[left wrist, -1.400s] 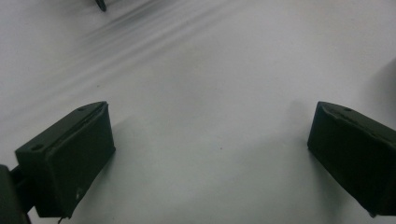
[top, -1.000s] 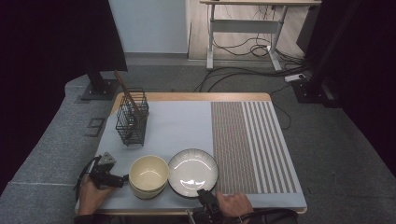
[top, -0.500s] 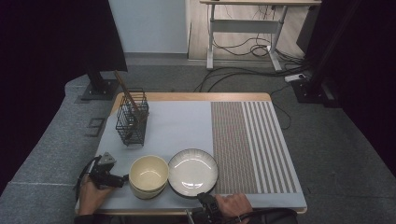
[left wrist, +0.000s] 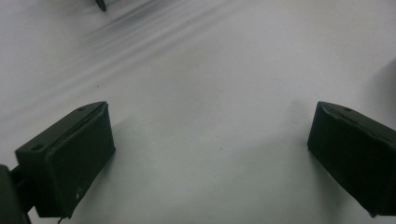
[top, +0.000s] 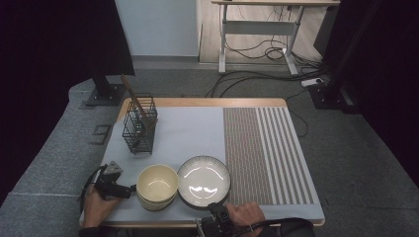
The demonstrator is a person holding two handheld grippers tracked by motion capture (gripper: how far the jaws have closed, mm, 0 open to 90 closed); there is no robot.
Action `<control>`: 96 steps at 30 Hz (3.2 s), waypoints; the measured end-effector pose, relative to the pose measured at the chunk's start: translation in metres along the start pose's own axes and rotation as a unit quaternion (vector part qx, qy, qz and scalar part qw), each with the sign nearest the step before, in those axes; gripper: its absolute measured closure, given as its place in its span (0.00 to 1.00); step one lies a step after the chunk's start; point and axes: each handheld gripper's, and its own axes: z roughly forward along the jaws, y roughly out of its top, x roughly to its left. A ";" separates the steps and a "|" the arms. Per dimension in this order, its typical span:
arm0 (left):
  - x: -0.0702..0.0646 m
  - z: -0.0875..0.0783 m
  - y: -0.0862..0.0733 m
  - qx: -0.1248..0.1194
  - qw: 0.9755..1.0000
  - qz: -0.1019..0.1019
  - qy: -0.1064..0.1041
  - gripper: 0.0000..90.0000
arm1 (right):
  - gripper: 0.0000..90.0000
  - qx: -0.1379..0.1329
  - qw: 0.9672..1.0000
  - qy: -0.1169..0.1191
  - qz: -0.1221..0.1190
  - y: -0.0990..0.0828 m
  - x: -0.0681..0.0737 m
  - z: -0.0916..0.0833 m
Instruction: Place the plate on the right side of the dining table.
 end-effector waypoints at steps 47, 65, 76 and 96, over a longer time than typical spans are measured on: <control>0.000 0.000 0.000 0.000 1.000 0.000 0.000 0.00 | 0.66 0.044 0.998 -0.012 0.033 0.013 -0.019 0.043; 0.000 0.000 0.000 0.000 1.000 0.000 0.000 0.00 | 0.89 0.047 0.999 -0.013 0.002 0.016 -0.012 0.047; 0.000 0.000 0.000 0.000 1.000 0.000 0.000 0.00 | 0.93 0.055 0.996 -0.067 -0.025 0.014 -0.003 0.040; 0.000 0.000 0.000 0.000 1.000 0.000 0.000 0.00 | 0.89 0.056 0.992 -0.110 -0.028 0.011 -0.005 0.029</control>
